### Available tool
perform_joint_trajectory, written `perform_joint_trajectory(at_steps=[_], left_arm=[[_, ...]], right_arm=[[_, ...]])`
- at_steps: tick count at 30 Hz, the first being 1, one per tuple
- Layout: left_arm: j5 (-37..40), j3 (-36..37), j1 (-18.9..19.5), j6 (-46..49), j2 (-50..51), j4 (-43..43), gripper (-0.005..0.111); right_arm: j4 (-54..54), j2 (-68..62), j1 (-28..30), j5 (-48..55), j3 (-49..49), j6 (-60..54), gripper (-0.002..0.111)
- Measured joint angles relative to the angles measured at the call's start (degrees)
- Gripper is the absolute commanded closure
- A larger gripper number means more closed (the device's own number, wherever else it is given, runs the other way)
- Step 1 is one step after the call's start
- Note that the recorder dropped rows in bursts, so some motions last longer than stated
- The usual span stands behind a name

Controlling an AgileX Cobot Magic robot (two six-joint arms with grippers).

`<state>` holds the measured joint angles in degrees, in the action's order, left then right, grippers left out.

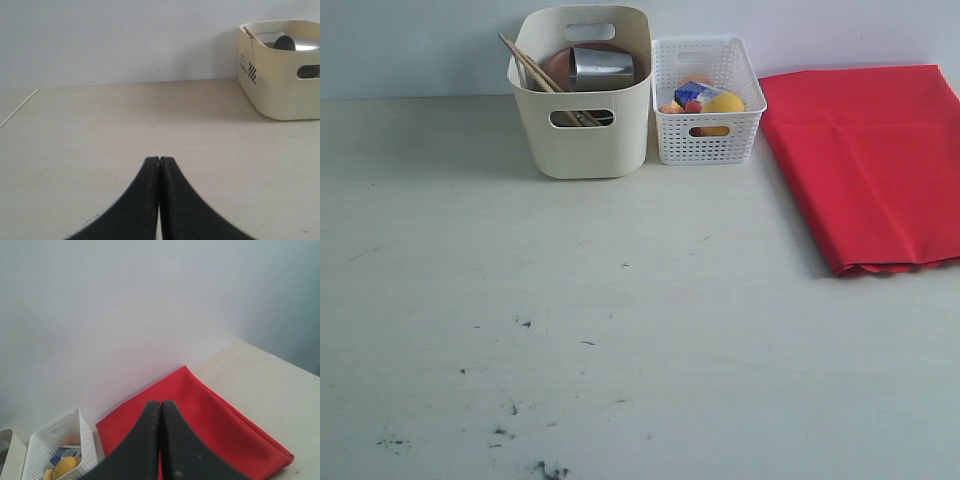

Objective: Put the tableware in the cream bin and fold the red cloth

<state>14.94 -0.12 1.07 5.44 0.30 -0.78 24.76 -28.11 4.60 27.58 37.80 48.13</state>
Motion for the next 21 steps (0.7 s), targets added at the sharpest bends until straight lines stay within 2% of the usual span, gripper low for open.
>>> perform_joint_trajectory(at_steps=[17,19,21], left_arm=[[0.0,0.0,0.0,0.09,0.0,-0.13,0.104],[0.0,0.0,0.0,0.09,0.0,-0.13,0.104],[0.0,0.0,0.0,0.09,0.0,-0.13,0.104]], right_arm=[[-0.5,0.0,0.0,-0.13,-0.05,0.0,0.108],[-8.1,1.2,0.0,-0.78,-1.73,-3.96,0.108],[-19.38,2.89,0.0,-1.14,-5.57,-15.48,0.108]])
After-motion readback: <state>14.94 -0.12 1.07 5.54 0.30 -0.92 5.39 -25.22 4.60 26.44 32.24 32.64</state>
